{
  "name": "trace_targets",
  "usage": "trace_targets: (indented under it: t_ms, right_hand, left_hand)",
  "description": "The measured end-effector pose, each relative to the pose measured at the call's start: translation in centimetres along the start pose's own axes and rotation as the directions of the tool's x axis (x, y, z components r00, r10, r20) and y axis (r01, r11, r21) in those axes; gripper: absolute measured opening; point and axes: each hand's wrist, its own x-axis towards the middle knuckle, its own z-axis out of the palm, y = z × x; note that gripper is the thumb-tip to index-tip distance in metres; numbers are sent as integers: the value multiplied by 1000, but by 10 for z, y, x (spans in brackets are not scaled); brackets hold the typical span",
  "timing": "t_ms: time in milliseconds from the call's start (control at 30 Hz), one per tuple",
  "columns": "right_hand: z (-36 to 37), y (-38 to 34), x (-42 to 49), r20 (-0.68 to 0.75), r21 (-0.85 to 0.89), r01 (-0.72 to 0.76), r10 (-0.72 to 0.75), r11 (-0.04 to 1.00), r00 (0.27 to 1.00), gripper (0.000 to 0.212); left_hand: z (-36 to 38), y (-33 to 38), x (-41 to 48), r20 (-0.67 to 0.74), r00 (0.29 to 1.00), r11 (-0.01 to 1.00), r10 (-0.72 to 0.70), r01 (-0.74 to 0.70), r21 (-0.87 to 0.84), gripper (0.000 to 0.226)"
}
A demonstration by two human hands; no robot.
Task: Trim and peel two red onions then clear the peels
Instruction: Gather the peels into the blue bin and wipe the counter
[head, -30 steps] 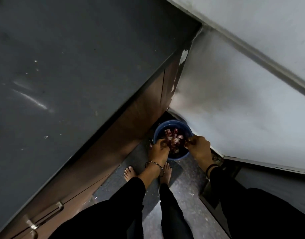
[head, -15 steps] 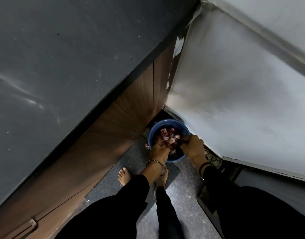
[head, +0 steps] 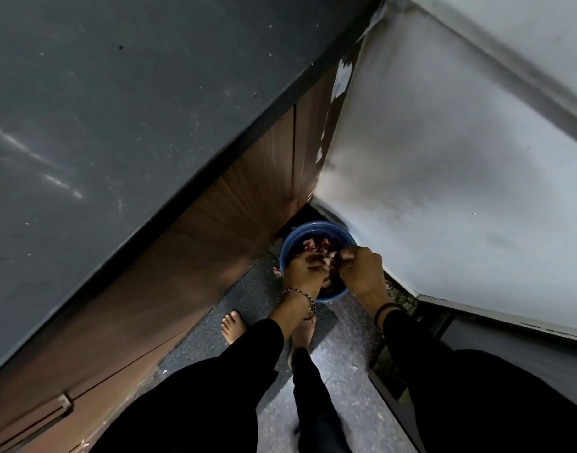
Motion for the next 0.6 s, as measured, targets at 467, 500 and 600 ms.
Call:
trace_targets:
  t_ms: [467, 500, 600]
  right_hand:
    - [-47, -35, -82, -83, 240, 72, -53, 968, 995, 17]
    - [-52, -41, -91, -98, 249, 103, -80, 963, 992, 15]
    - [-67, -64, -113, -140, 213, 248, -222, 945, 965, 13]
  left_hand:
    - [-46, 23, -83, 8, 982, 978, 189, -189, 92, 32]
    - [-53, 27, -91, -5, 976, 971, 217, -215, 101, 29]
    - [-71, 59, -125, -36, 952, 947, 304, -298, 118, 19]
